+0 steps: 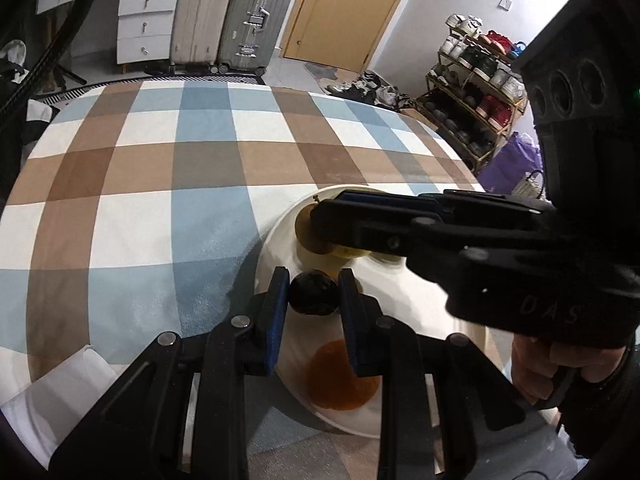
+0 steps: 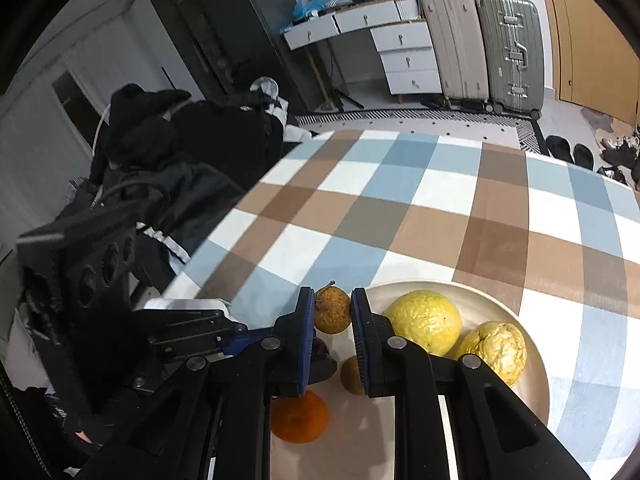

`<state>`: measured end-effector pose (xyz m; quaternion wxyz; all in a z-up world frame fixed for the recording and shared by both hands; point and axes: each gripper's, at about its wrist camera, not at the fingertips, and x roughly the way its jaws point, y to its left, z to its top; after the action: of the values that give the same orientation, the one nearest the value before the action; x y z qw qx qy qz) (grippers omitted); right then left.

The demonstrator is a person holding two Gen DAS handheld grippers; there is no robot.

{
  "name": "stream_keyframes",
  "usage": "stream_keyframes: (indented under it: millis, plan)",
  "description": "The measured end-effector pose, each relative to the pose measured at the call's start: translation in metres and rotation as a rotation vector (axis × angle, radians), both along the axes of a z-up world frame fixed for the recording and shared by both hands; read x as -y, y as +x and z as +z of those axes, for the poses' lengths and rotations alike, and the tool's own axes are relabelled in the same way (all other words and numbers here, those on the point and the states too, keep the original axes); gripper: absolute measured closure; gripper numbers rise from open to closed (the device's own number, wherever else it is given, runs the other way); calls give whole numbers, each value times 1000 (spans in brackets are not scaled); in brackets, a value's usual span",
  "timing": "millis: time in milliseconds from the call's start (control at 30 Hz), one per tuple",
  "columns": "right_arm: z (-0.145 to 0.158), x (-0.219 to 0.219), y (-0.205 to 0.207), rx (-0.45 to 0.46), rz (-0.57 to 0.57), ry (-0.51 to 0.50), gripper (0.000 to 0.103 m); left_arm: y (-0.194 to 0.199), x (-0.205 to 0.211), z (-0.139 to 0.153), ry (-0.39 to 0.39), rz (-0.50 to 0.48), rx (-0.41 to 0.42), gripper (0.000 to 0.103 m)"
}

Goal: Organize fruits
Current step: 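Carry both fruits onto the cream plate and open both tools, then withdraw both tools from the plate back toward the remaining fruit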

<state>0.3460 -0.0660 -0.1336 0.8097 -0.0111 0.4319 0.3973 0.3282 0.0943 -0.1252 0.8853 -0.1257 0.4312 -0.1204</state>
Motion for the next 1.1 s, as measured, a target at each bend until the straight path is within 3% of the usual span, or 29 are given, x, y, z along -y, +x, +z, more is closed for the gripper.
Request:
stream_keyframes:
  millis: [233, 333, 400, 467, 600, 700, 800, 900, 1033, 1100]
  plan:
    - [-9, -5, 3, 6, -22, -30, 83, -3, 4, 4, 17, 7, 27, 76]
    - [-7, 1, 2, -7, -53, -21, 81, -11, 5, 11, 18, 2, 57, 64]
    - [0, 11, -4, 6, -68, 18, 80, -19, 5, 16, 16, 5, 67, 50]
    - [9, 21, -14, 35, -80, 43, 76, -28, 6, 23, 21, 15, 80, 48]
    - [35, 51, -42, 106, -115, 120, 63, -51, 8, 38, 28, 27, 102, 42]
    - [58, 77, -73, 183, -131, 183, 41, -76, 13, 52, 45, 37, 132, 33]
    - [83, 102, -110, 284, -147, 231, 29, -101, 20, 65, 50, 52, 174, 21]
    - [100, 124, -148, 356, -182, 279, 13, -127, 30, 76, 71, 67, 201, 19]
    - [111, 146, -193, 426, -216, 323, 5, -156, 45, 85, 92, 73, 215, 18]
    - [113, 154, -214, 463, -246, 325, 2, -174, 52, 86, 79, 92, 226, 13]
